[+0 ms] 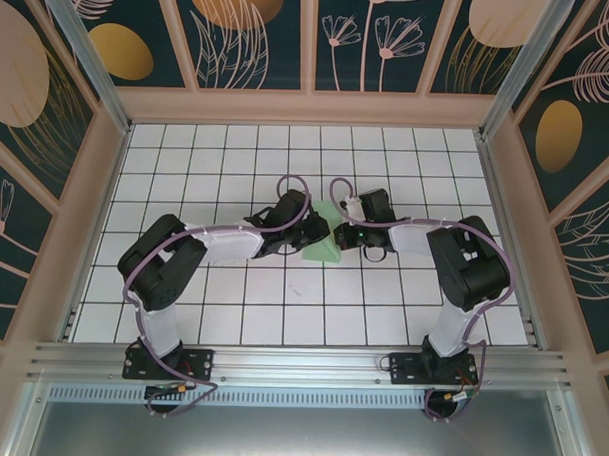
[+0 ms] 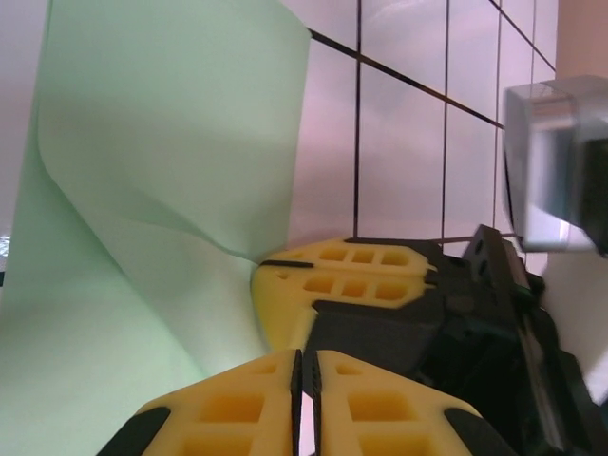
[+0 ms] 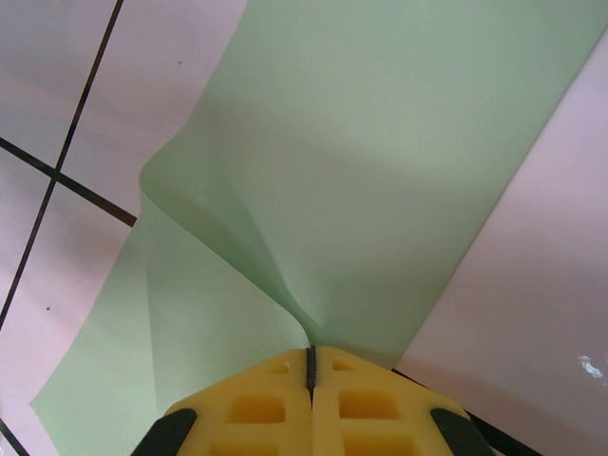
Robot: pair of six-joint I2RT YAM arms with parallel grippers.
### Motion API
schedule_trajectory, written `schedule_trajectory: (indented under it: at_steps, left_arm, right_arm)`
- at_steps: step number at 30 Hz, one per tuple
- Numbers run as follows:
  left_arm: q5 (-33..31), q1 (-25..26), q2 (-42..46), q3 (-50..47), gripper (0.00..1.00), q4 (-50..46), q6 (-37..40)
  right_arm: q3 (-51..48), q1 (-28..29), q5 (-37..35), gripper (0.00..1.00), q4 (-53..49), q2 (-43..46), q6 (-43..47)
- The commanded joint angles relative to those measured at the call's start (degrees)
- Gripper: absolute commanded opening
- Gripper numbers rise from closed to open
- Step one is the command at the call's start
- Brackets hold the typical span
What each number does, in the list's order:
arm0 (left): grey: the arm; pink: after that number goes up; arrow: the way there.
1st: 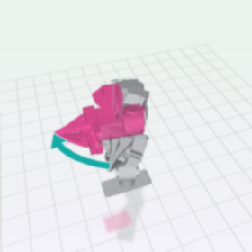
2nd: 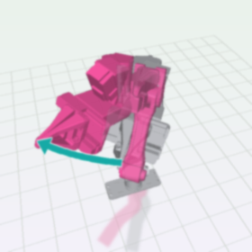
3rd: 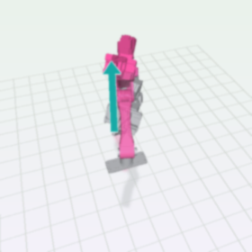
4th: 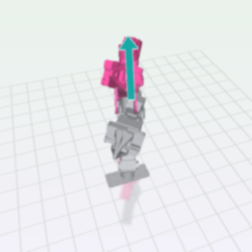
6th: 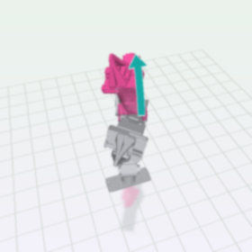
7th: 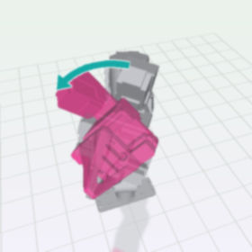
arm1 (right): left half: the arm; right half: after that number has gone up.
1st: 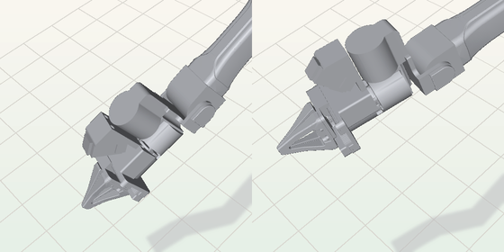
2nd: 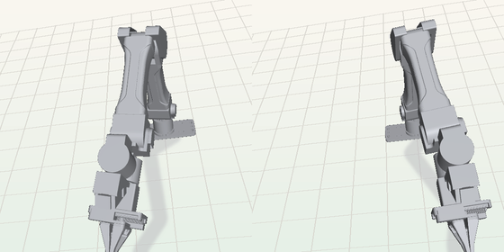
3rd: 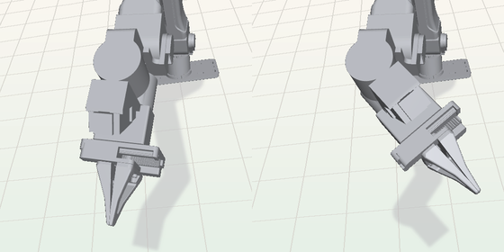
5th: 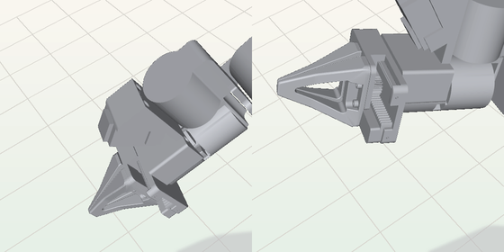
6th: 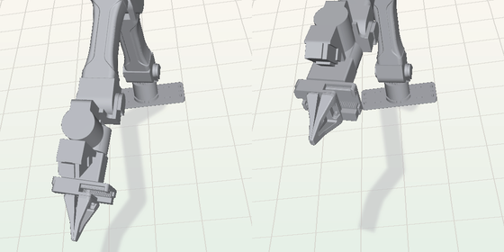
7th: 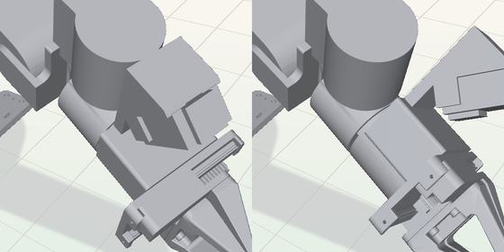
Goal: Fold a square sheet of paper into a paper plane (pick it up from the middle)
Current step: Fold the triangle a second time at the center of the table.
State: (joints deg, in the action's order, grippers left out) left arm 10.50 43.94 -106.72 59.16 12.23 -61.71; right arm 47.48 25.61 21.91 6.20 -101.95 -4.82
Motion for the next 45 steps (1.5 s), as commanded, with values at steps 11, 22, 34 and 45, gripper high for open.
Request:
schedule_trajectory:
  at_steps: [11, 22, 34, 45]
  left_arm:
    - [1.2, 0.2, -6.5, 1.8, 0.14, 5.8, -3.8]
    - [0.0, 0.2, -8.8, 0.0, 0.14, 4.6, -3.9]
    - [1.4, 0.2, -8.2, -1.8, 0.15, 6.7, -4.2]
    - [3.0, 0.3, -2.9, -5.2, 0.02, 11.8, -10.2]
  right_arm:
    - [-0.8, 0.3, -0.7, 0.0, 0.0, -1.2, -0.2]
    - [-0.4, 0.2, -0.3, 0.0, -0.2, -1.8, -0.2]
    - [-0.2, 0.2, -0.6, 0.0, -0.8, -1.9, 0.2]
    - [-0.1, 0.3, -0.6, 0.0, -0.8, -1.9, 0.0]
